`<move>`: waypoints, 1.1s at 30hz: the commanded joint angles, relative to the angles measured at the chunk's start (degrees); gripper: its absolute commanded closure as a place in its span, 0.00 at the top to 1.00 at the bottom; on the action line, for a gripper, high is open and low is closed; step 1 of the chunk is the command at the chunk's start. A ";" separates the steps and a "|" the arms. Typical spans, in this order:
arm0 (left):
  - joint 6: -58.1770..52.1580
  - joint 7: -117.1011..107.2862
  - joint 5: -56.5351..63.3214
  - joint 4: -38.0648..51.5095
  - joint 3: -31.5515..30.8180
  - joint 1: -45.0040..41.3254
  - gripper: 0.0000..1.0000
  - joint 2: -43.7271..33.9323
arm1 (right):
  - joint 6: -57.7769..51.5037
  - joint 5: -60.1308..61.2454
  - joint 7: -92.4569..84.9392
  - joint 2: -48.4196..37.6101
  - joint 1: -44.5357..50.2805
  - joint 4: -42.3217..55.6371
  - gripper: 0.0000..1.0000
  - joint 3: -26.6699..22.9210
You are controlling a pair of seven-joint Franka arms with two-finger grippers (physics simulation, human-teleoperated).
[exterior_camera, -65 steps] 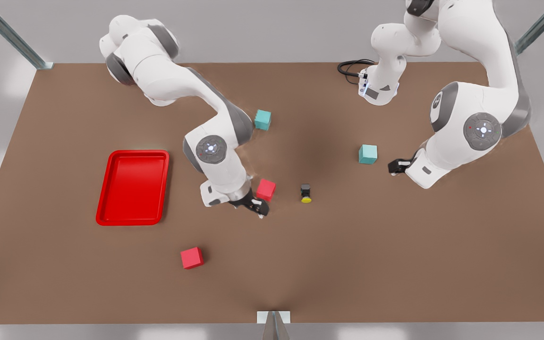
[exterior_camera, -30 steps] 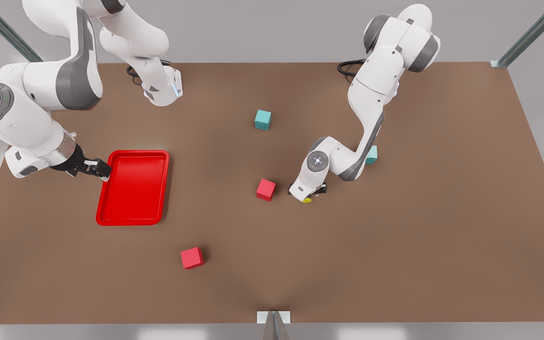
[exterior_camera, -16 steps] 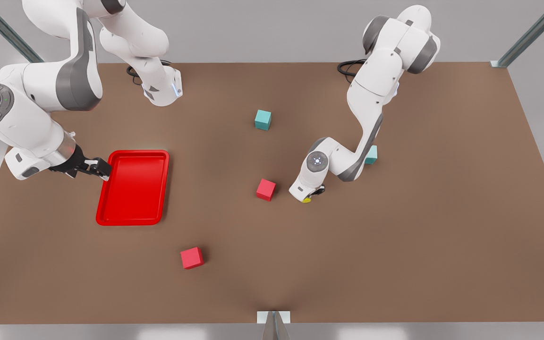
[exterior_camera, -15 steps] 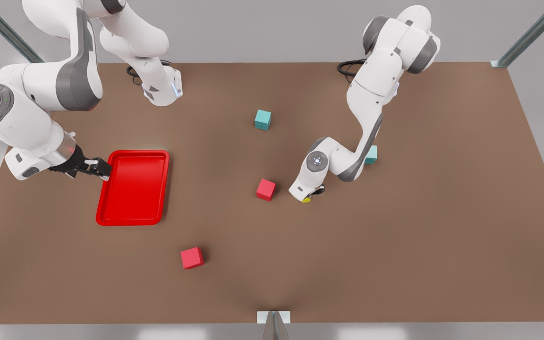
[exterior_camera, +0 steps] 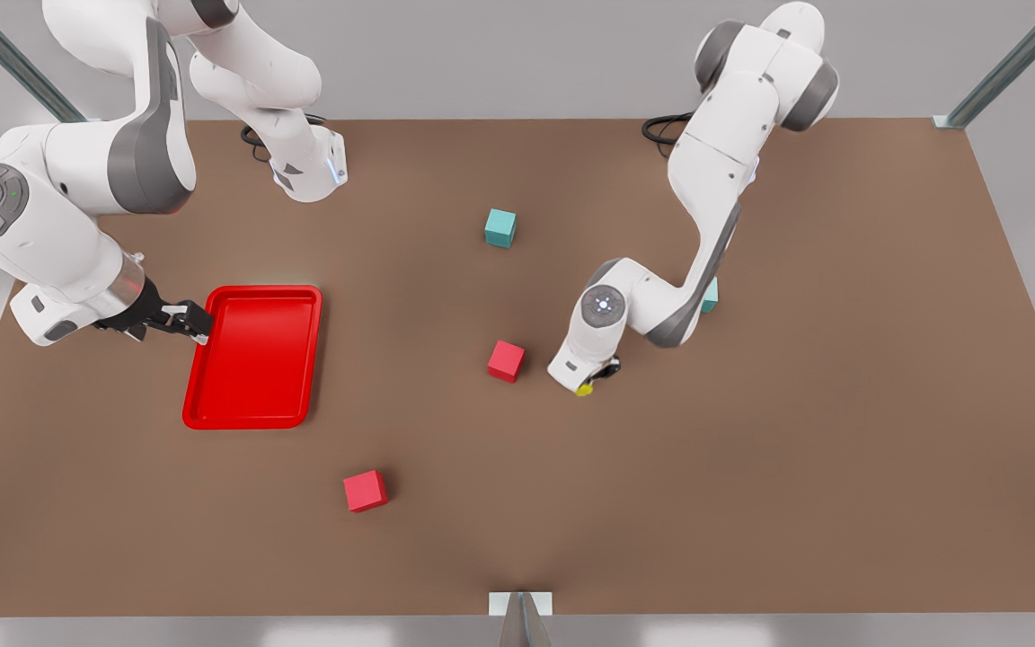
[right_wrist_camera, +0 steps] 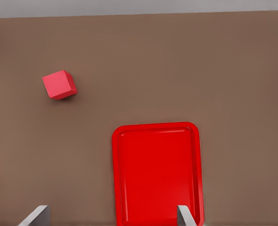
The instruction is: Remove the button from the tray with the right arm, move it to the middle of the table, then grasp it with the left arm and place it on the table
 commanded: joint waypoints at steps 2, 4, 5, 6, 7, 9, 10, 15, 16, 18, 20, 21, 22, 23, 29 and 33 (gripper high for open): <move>-9.84 -30.32 6.19 2.87 1.60 0.16 0.43 -0.75 | -0.01 0.02 -1.24 -0.08 -0.05 0.08 1.00 0.03; -11.06 -57.38 16.11 4.37 1.61 1.21 0.43 -0.67 | -0.01 0.02 -1.15 -0.08 0.04 -0.01 1.00 0.03; -12.21 -68.03 19.55 5.69 3.97 0.69 0.43 -0.58 | -0.01 0.02 -1.24 -0.08 -0.05 0.08 1.00 0.03; -13.44 -77.69 22.88 5.87 4.59 0.69 0.43 -0.49 | -0.01 0.02 -1.24 0.01 -0.05 0.08 1.00 0.03; -14.40 -88.69 26.76 6.30 5.29 0.69 0.43 -0.49 | -0.01 0.02 -1.24 0.01 -0.05 -0.01 1.00 0.03; -23.36 -98.80 29.57 8.94 6.44 0.77 0.43 0.65 | -0.01 0.02 -1.15 0.01 -0.05 -0.01 1.00 0.03; -29.68 -108.02 32.99 8.94 6.53 1.04 0.44 1.00 | -0.01 0.02 -1.15 -0.08 -0.05 -0.01 1.00 0.03; -46.74 -126.07 50.05 7.45 6.53 -0.19 0.44 3.02 | -0.01 0.02 -1.15 -0.08 0.04 0.08 1.00 0.03; -49.91 -126.42 52.16 7.10 6.53 -0.19 0.44 3.73 | -0.01 -0.06 -1.15 -0.08 -0.04 0.08 1.00 0.03; -50.44 -128.96 55.76 7.01 6.53 -0.19 0.45 7.33 | -0.01 -0.06 -1.15 0.01 -0.05 0.08 1.00 0.03; -50.27 -134.24 61.56 5.69 6.53 -0.02 0.46 10.58 | -0.01 -0.06 -1.15 -0.08 0.04 0.08 1.00 0.03; -50.35 -135.03 63.59 4.90 6.53 -0.02 0.46 10.93 | -0.01 0.02 -1.15 0.01 0.04 0.08 1.00 0.03; -50.44 -135.03 64.64 4.90 6.53 -0.19 0.46 12.25 | -0.01 0.02 -1.15 0.01 -0.05 -0.01 1.00 0.03; -50.44 -135.03 65.35 4.55 6.53 -0.19 0.46 13.04 | -0.01 0.02 -1.15 -0.08 -0.05 -0.01 1.00 0.03; -46.40 -129.85 67.72 4.46 6.44 0.07 0.46 16.74 | -0.01 0.02 -1.15 -0.08 0.04 -0.01 1.00 0.03; -43.59 -126.95 68.34 4.46 6.53 0.33 0.46 18.49 | -0.01 0.02 -1.15 -0.08 0.04 0.08 1.00 0.03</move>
